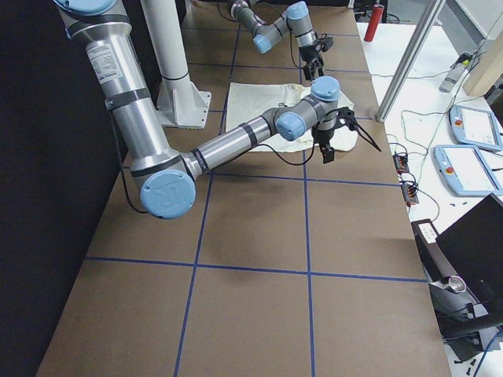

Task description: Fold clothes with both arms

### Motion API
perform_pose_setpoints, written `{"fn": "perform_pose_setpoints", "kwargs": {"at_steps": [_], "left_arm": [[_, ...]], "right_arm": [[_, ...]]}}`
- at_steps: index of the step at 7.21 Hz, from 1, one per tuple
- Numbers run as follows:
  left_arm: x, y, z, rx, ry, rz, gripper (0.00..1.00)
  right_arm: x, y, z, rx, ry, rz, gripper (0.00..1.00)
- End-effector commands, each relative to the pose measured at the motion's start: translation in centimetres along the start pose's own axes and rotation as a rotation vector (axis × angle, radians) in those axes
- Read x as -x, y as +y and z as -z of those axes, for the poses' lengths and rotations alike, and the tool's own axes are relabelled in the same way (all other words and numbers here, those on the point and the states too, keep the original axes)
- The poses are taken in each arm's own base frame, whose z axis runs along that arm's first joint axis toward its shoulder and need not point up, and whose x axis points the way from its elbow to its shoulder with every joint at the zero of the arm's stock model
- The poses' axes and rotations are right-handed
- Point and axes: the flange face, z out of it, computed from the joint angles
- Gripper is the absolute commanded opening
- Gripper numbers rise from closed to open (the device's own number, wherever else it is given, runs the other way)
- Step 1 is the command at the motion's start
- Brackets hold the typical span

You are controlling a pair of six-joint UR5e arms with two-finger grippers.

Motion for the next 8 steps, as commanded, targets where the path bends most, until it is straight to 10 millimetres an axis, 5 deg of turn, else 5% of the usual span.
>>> {"fn": "perform_pose_setpoints", "kwargs": {"at_steps": [1,3,6,8], "left_arm": [[12.5,2.0,5.1,0.031,-0.045,-0.156,1.0],[15.7,2.5,6.7,0.028,-0.046,-0.226,1.0],[15.2,3.7,9.2,-0.004,-0.031,-0.233,1.0],[14.8,3.5,9.7,-0.015,-0.025,-0.226,1.0]], "right_arm": [[10.0,-5.0,-4.5,-0.02,0.032,-0.065,0.96],[18.0,-7.8,-8.2,-0.034,0.074,-0.118,0.92],[27.8,-9.3,-13.7,-0.041,0.142,-0.221,0.86],[31.6,-9.4,-17.5,-0.041,0.218,-0.219,0.83]]}}
